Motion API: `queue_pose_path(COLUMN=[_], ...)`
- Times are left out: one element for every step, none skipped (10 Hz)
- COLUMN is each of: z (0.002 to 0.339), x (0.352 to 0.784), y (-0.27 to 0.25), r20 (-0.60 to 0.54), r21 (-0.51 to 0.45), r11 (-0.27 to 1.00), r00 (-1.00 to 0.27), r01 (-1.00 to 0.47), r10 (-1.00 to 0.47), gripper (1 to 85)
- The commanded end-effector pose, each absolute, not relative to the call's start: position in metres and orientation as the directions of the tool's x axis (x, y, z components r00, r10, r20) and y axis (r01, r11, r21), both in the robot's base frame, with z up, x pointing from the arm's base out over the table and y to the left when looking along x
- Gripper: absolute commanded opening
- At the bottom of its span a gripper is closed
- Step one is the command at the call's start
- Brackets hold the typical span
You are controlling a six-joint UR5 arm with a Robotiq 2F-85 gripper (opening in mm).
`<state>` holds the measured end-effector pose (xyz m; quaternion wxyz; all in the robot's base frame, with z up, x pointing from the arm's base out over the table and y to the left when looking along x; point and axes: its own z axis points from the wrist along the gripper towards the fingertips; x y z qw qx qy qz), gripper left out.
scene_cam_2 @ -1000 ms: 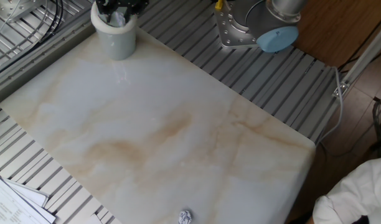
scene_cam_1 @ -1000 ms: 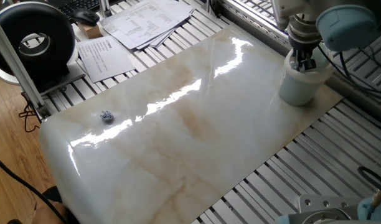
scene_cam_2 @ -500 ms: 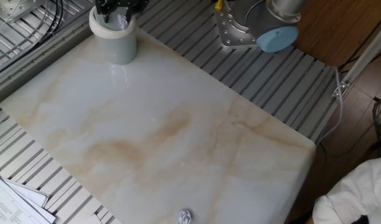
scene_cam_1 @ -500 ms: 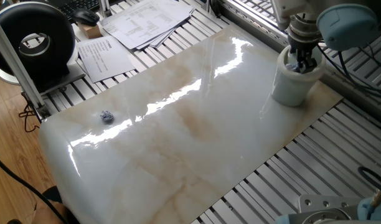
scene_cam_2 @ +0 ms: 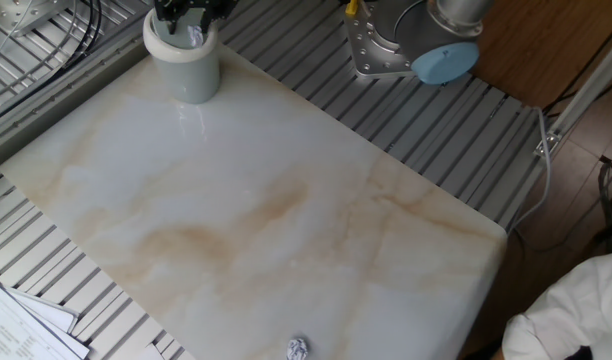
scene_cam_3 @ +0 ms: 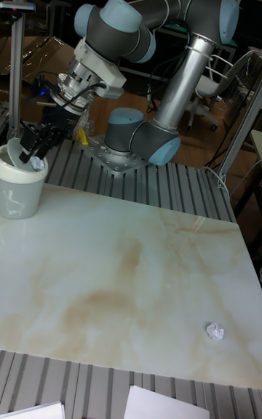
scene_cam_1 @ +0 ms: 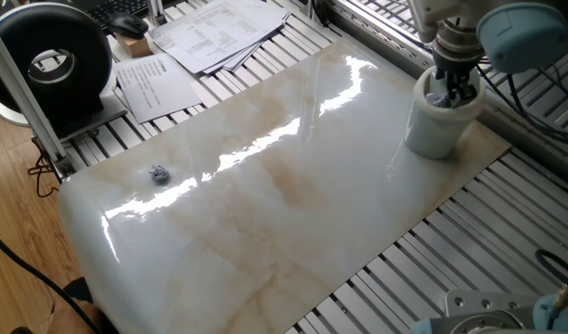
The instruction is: Put the garbage in the trash can
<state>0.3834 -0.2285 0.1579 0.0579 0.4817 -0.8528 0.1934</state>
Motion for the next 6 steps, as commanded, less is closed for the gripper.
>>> queue_pose_path(z=[0.167,0.169,0.169,0.166,0.161,0.158], x=[0.377,0.377,0.378,0.381,0.384,0.385], y=[-0.223,-0.221,-0.218,-0.217,-0.212,-0.206], r20=[0.286,0.287,0.284,0.282,0.269,0.261], r21=[-0.258,-0.256,-0.254,-0.255,-0.246,-0.236], r11=[0.462,0.463,0.468,0.469,0.48,0.493], r00=[-0.523,-0.524,-0.528,-0.529,-0.535,-0.543], r01=[-0.849,-0.849,-0.847,-0.846,-0.842,-0.837], r10=[-0.803,-0.802,-0.8,-0.801,-0.801,-0.798], gripper=[51.3,51.0,50.0,49.0,47.7,47.3])
